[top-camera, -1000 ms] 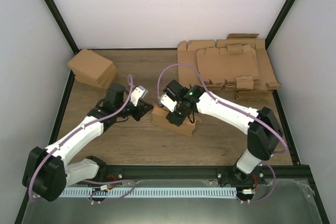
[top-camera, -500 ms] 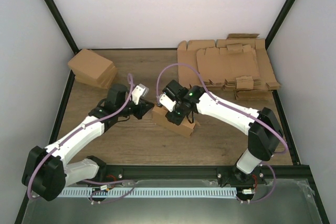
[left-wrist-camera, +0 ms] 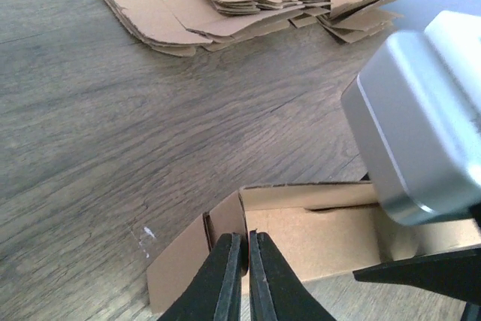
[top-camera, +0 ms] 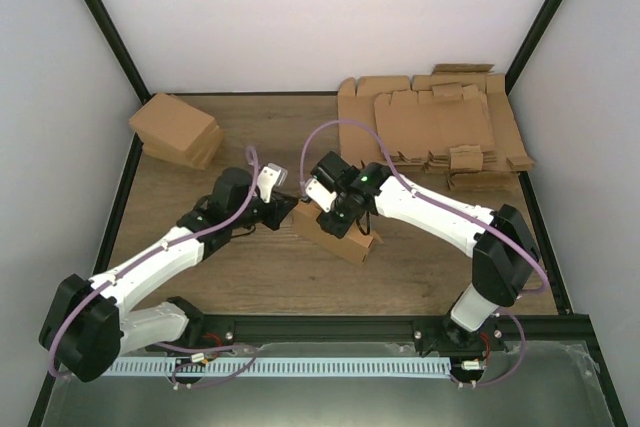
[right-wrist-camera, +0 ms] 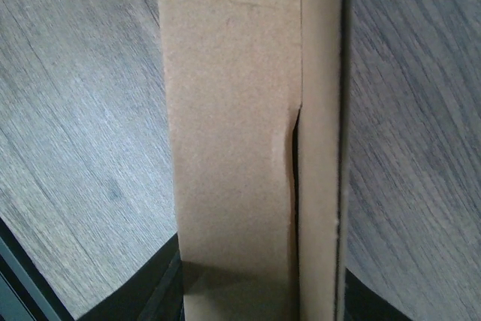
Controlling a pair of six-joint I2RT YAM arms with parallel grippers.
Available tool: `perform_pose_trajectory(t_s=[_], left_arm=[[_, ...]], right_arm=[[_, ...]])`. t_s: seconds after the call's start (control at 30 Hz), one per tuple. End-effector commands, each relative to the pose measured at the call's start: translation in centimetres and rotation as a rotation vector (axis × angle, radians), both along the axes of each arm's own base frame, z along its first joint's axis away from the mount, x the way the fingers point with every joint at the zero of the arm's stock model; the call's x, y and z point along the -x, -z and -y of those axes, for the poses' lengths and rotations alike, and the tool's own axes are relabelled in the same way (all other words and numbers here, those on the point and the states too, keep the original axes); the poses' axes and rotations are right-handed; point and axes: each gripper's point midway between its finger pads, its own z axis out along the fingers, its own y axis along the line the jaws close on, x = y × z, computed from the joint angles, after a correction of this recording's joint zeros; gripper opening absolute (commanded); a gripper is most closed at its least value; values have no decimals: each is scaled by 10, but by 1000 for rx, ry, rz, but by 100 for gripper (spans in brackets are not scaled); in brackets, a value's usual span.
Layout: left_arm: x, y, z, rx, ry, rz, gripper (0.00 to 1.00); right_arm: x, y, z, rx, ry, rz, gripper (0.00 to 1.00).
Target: Fold the paper box
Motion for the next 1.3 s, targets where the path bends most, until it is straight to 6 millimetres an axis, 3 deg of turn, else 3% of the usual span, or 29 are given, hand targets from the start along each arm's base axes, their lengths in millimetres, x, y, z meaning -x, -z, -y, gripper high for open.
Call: perform_pose_trajectory(t_s=[0.0, 0.27, 0.57, 0.83, 1.1, 1.27], left_arm=[[1, 9, -2, -55, 5, 40, 7], [1, 8, -13, -166, 25, 102, 6], [12, 4, 2, -77, 95, 78, 4], [20, 25, -5, -110, 90, 40, 4], [25, 23, -7, -104, 100, 53, 4], [28, 24, -6, -106, 110, 52, 4]], right_arm=[[-8, -22, -14, -74, -1, 47, 34], [-7, -16, -10, -38, -30, 48, 35], [-10, -20, -12, -44, -31, 56, 35], [-10, -16, -12, -46, -27, 59, 36], [-18, -36, -15, -108, -50, 159, 43], [-12, -33, -16, -89, -83, 197, 37]])
